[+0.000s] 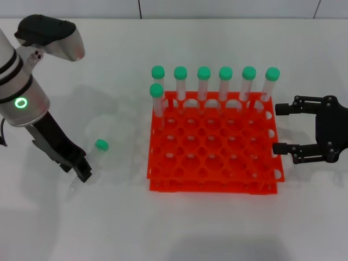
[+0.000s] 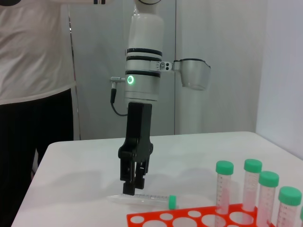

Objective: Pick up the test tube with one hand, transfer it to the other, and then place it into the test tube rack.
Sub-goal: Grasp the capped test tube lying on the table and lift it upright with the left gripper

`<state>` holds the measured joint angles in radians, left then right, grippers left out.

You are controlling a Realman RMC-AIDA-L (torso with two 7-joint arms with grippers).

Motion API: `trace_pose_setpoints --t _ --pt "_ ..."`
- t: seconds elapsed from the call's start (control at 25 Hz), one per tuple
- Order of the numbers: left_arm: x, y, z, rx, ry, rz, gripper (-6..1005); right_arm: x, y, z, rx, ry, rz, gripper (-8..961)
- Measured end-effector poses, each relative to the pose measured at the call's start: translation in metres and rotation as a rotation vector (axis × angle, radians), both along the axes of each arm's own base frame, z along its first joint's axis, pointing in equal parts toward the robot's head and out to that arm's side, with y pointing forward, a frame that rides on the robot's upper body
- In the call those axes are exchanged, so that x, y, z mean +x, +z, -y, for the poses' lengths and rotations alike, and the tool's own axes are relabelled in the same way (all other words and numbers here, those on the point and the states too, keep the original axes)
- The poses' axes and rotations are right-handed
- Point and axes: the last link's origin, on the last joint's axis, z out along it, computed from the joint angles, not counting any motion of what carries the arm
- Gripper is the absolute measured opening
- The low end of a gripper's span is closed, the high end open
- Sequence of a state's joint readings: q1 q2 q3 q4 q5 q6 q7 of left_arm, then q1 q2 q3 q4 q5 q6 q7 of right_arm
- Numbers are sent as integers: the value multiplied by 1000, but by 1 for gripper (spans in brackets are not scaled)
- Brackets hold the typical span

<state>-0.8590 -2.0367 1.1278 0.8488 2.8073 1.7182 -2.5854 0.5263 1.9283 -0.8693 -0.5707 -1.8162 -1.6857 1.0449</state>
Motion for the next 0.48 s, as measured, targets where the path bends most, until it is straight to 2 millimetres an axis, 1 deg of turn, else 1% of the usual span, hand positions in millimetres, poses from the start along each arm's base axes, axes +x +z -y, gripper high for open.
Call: trace_pose_setpoints --t 0.28,0.36,0.48 --pt "1 -5 2 3 18 4 519 0 1 1 -5 -2 -2 785" --pt "2 -6 3 4 26 5 453 0 1 1 -6 -3 -2 785" --pt "-1 -9 6 -4 49 -5 449 0 1 2 -6 -4 -3 785"
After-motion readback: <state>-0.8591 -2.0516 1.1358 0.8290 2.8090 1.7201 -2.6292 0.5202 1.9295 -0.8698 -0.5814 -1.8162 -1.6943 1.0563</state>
